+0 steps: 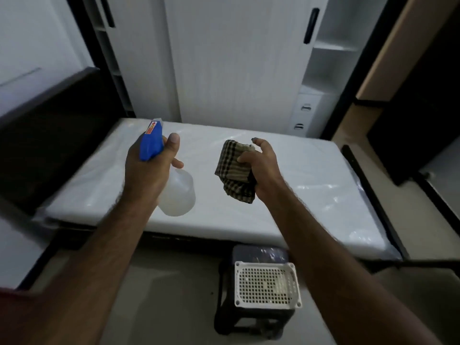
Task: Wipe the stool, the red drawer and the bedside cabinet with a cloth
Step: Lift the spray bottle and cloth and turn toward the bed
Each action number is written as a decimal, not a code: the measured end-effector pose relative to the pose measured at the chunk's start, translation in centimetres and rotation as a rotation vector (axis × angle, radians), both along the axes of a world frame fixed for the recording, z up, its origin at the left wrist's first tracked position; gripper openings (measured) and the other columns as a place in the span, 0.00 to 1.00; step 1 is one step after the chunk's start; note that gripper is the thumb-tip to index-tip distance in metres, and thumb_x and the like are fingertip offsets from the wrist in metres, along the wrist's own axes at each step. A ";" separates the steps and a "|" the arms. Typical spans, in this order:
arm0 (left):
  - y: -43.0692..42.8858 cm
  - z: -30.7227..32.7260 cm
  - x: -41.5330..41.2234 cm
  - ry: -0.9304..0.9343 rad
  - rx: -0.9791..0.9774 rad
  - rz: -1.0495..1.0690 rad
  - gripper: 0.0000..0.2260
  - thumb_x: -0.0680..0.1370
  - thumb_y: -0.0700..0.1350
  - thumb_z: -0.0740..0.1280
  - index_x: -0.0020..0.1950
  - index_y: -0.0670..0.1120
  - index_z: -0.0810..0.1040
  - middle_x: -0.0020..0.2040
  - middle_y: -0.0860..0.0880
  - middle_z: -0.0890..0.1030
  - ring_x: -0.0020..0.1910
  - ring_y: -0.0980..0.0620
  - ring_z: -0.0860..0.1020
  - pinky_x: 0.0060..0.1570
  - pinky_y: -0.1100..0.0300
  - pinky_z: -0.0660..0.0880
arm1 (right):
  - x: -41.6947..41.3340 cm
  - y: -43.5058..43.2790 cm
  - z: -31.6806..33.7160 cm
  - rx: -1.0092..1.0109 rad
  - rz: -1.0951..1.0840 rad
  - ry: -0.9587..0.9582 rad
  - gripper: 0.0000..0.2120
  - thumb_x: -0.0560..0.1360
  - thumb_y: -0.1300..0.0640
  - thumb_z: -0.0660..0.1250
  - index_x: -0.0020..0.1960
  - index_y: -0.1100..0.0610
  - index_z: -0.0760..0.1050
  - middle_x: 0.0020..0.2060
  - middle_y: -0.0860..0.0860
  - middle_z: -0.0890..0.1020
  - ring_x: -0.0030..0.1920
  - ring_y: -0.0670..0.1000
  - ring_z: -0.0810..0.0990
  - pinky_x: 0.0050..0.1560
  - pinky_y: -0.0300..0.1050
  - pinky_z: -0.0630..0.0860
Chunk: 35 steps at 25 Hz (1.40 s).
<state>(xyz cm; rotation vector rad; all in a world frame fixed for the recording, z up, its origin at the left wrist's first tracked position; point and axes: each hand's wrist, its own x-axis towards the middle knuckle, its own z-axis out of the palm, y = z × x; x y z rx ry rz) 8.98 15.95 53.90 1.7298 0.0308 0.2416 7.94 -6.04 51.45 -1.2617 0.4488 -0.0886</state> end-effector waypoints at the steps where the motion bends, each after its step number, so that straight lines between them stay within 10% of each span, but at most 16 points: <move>1: -1.7 -1.8 0.4 0.021 0.012 -0.050 0.23 0.77 0.63 0.69 0.55 0.43 0.77 0.41 0.43 0.85 0.36 0.57 0.84 0.47 0.56 0.77 | -0.5 -1.7 -1.7 -0.003 -0.044 0.033 0.30 0.76 0.70 0.63 0.73 0.51 0.65 0.61 0.62 0.78 0.47 0.63 0.86 0.43 0.68 0.84; 9: -12.1 -15.6 -0.1 0.202 -0.063 -0.250 0.12 0.78 0.53 0.72 0.50 0.46 0.77 0.41 0.55 0.82 0.39 0.46 0.86 0.38 0.66 0.76 | -6.5 -11.7 -17.1 -0.034 -0.290 0.306 0.31 0.74 0.70 0.62 0.74 0.49 0.67 0.61 0.62 0.78 0.53 0.65 0.84 0.45 0.66 0.85; 15: -16.5 -28.7 -2.0 0.304 0.011 -0.278 0.13 0.76 0.61 0.72 0.47 0.53 0.78 0.44 0.48 0.83 0.45 0.41 0.84 0.51 0.43 0.79 | -10.4 -17.3 -31.4 -0.094 -0.295 0.477 0.35 0.73 0.70 0.75 0.75 0.48 0.71 0.60 0.56 0.81 0.56 0.59 0.85 0.53 0.64 0.85; 21: -19.2 -39.7 -3.6 0.314 0.043 -0.277 0.09 0.79 0.54 0.71 0.46 0.51 0.78 0.42 0.46 0.82 0.44 0.39 0.82 0.48 0.45 0.79 | -12.4 -18.7 -44.8 -0.256 -0.265 0.642 0.33 0.70 0.64 0.79 0.67 0.39 0.74 0.59 0.53 0.84 0.55 0.56 0.86 0.54 0.62 0.85; 31: -22.8 -50.2 -4.8 0.346 0.092 -0.247 0.12 0.79 0.54 0.71 0.51 0.45 0.79 0.45 0.47 0.83 0.46 0.47 0.84 0.51 0.43 0.81 | -10.9 -17.3 -53.7 -0.232 0.168 0.547 0.29 0.77 0.64 0.74 0.75 0.50 0.71 0.57 0.35 0.73 0.59 0.46 0.78 0.56 0.44 0.81; 35: -23.1 -51.8 -5.7 0.366 0.085 -0.240 0.09 0.78 0.53 0.72 0.50 0.48 0.80 0.45 0.49 0.84 0.47 0.47 0.84 0.52 0.45 0.81 | -11.3 -18.2 -55.6 -0.461 0.163 0.521 0.26 0.78 0.64 0.72 0.74 0.51 0.72 0.66 0.44 0.76 0.65 0.51 0.78 0.61 0.48 0.81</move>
